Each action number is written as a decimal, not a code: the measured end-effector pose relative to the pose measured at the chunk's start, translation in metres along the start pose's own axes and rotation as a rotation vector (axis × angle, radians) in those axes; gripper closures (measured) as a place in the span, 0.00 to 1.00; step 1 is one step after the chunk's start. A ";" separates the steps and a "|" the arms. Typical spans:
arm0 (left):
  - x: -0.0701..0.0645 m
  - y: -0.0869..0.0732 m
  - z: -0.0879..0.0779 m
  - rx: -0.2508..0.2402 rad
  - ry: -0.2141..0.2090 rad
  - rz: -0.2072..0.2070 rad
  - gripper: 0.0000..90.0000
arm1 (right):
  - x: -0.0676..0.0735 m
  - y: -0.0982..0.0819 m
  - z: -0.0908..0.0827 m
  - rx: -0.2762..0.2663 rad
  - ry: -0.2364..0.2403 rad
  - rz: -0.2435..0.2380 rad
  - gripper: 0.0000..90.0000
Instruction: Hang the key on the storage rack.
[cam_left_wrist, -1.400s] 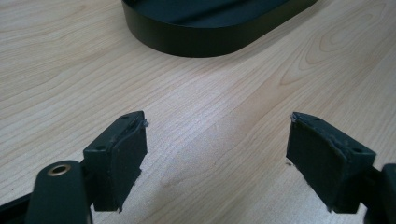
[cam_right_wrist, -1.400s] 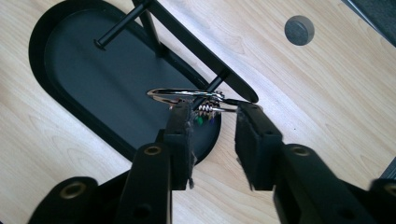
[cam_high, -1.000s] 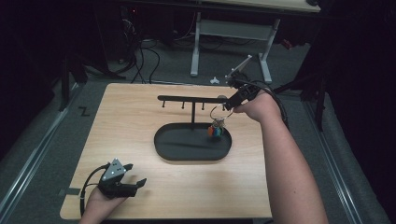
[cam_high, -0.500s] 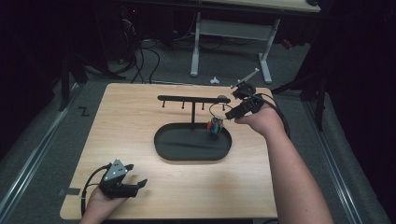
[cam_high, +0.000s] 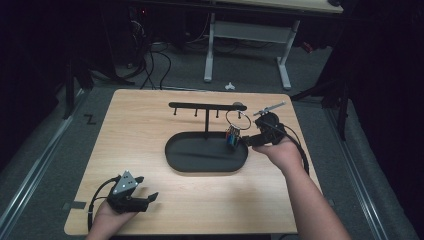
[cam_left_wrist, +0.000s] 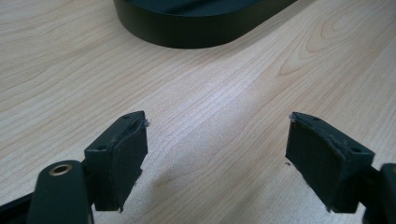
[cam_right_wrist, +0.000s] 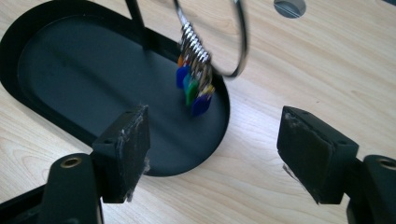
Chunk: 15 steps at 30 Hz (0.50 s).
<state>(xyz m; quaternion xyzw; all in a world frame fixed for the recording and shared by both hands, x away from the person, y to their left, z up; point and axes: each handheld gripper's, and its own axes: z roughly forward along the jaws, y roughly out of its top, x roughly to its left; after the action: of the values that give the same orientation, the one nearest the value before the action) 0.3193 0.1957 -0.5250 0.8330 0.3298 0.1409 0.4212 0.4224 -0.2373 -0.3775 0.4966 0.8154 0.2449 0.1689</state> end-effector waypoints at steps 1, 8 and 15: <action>0.000 0.000 0.000 0.002 0.000 0.002 0.24 | 0.001 -0.005 0.002 -0.011 0.005 0.001 0.28; -0.001 0.000 0.001 0.008 0.003 0.011 0.24 | 0.016 -0.044 0.018 -0.068 0.006 -0.002 0.26; -0.002 0.000 0.003 0.016 0.003 0.021 0.24 | 0.031 -0.091 0.030 -0.178 -0.003 0.043 0.18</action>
<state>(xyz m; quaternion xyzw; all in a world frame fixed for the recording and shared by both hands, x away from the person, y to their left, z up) 0.3195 0.1922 -0.5267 0.8396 0.3226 0.1440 0.4127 0.3574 -0.2382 -0.4549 0.4974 0.7792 0.3193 0.2084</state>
